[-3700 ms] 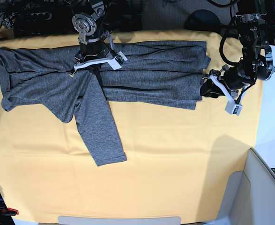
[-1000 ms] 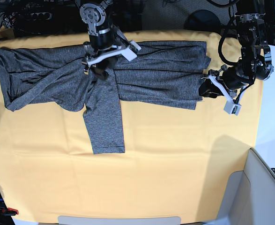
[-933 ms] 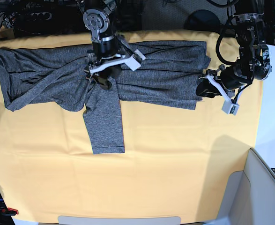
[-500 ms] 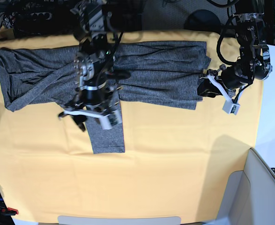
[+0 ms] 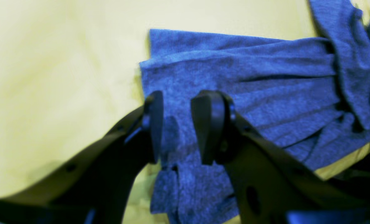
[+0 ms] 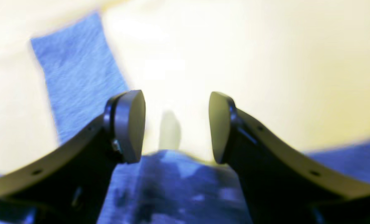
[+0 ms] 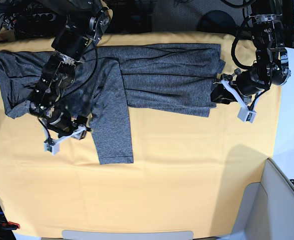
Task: Fold the T-shirt properly
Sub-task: 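Release the sleeve and move the right gripper to the sleeve cuff, then fold the sleeve cuff over the strip with the right gripper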
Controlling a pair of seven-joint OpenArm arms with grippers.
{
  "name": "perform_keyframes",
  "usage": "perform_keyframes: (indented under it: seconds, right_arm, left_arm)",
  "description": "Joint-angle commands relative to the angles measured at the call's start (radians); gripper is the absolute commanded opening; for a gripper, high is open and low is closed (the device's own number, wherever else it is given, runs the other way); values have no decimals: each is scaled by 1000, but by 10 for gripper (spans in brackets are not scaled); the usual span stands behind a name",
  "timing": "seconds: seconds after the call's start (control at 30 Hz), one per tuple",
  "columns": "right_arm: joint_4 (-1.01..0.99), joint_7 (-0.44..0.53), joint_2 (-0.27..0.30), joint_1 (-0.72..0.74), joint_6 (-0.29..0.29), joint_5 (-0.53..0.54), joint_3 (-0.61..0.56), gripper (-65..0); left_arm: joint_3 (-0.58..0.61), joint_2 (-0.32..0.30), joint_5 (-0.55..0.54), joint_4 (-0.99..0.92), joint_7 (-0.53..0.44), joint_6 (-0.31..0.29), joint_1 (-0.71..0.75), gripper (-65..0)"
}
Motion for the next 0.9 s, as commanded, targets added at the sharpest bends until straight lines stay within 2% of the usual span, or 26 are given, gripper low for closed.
perform_keyframes:
  seconds: [0.0,0.1,0.5,0.87]
  right_arm:
    - [-19,23,1,47,5,37,-5,-321]
    - [-112,78,2,73,3,85,-8,-321]
    - [-349,252,35,118,2,83,-8,-321]
    - [-534,310,47,191,3,83,-11,-328]
  left_arm:
    - [-5,-14,-15,15,-13,-2,-11,-465]
    - [-5,-14,-15,15,-11,-2,-11,-465]
    - [-5,-14,-15,15,-10,-2,-10,-465]
    - [-5,-14,-15,15,-7,-2,-11,-465]
